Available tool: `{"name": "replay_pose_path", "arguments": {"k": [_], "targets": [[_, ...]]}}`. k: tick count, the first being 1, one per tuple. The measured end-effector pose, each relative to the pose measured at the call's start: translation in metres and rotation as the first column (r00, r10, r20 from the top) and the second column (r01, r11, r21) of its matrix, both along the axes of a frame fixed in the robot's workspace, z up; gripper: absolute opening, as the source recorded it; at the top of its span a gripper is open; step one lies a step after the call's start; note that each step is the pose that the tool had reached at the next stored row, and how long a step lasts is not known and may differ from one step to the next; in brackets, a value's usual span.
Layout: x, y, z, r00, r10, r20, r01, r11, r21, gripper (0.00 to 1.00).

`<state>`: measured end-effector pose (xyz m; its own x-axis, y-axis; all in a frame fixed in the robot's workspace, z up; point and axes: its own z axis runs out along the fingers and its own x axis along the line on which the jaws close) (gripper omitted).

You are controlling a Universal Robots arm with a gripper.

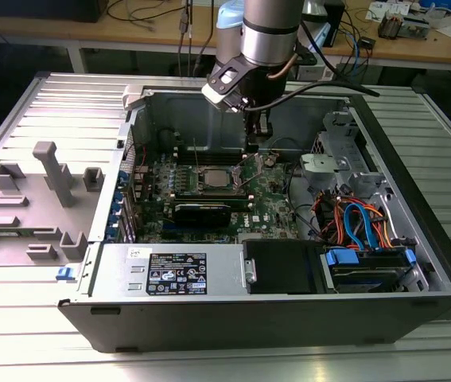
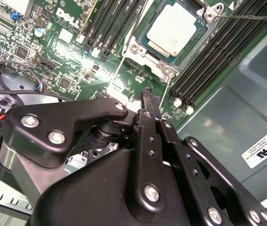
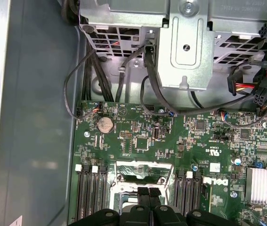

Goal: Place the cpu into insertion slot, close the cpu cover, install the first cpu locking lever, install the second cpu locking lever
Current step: 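Close the cpu cover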

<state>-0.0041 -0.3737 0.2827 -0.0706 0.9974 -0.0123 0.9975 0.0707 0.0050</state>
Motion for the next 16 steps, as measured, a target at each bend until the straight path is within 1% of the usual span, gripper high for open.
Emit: {"name": "replay_pose_path", "arguments": {"k": [5,16], "targets": [[0.0003,0.0,0.0,1.0,0.0,0.0,0.0,1.0,0.0001,0.11],[0.005,0.0,0.0,1.0,0.0,0.0,0.0,1.0,0.0,0.11]]}}
